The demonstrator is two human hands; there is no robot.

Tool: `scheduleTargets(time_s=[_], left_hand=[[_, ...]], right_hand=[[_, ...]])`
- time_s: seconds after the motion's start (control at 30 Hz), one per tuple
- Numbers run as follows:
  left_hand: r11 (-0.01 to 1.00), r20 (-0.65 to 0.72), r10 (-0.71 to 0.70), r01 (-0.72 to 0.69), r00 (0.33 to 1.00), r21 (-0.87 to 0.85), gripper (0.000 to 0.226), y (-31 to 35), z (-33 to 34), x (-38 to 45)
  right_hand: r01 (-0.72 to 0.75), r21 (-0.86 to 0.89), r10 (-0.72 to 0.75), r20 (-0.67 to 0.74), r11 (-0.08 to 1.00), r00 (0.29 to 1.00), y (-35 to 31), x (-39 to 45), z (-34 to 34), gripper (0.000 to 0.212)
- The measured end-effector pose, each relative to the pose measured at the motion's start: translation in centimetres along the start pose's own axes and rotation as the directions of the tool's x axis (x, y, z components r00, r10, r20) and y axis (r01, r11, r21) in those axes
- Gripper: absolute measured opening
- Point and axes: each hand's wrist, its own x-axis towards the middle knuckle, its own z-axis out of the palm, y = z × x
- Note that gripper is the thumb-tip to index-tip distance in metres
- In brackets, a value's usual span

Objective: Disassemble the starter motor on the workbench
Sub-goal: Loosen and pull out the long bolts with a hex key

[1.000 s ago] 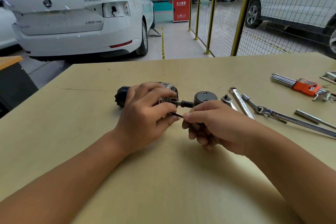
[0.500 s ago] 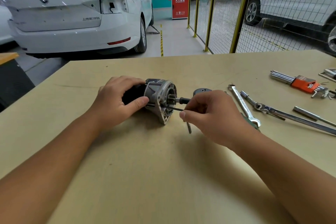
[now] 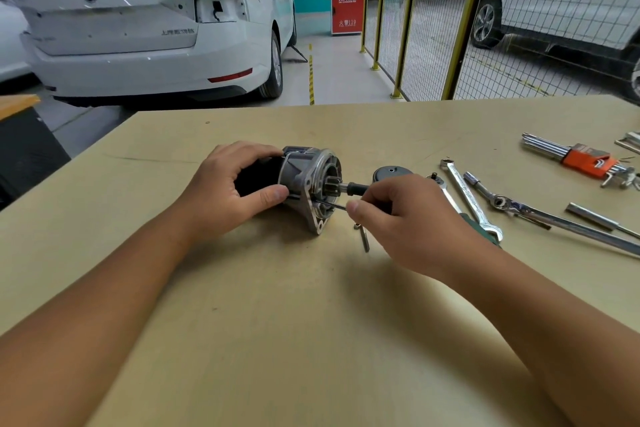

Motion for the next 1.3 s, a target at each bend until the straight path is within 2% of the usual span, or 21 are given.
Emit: scheduleTargets(time_s=[0.07,0.3,0.43,0.7,0.9,1.07,1.17,1.3], left_hand=[[1.000,-0.008,-0.003,0.003,1.000,-0.018,0.058,0.0,0.1,-0.1],[0.998,-0.041,-0.015,0.013,0.999,-0.060,0.053,-0.2,0.4,0.0],[0.999,-0.037,-0.020,0.018,0.999,-0.045,0.052,-0.3,0.4,0.1],[0.999,-0.029,-0.029,0.028,0.999,-0.042,0.062,-0.4,0.9,0.0],[0.996,0.010,-0.040,0.041,0.999,-0.077,0.064,-0.3,0.9,0.0],[0.993,-0.040,-0.007,0.002,0.999,-0.116,0.056,0.0,0.9,0.1],[0.992,-0.070,0.038,-0.046,0.997,-0.119,0.053,0.2,1.0,0.1],[0.993,-0.066,0.031,-0.038,0.997,-0.112,0.052,0.3,1.0,-0.1]], right_hand=[[0.038,-0.035,-0.038,0.003,0.999,0.999,0.1,0.1,0.0,0.034],[0.137,-0.211,-0.166,-0.129,0.968,0.978,0.7,0.5,-0.1,0.021],[0.123,-0.213,-0.157,-0.152,0.969,0.976,0.7,0.5,0.1,0.019],[0.051,-0.104,-0.063,-0.120,0.993,0.991,0.9,0.5,0.0,0.020],[0.083,-0.187,-0.100,-0.085,0.979,0.991,0.1,0.1,0.3,0.024],[0.092,-0.285,-0.108,-0.040,0.954,0.993,-0.2,0.3,0.7,0.024],[0.114,-0.281,-0.139,-0.071,0.953,0.988,-0.4,0.2,0.5,0.017],[0.110,-0.283,-0.149,-0.121,0.953,0.981,-0.6,0.0,0.2,0.012]])
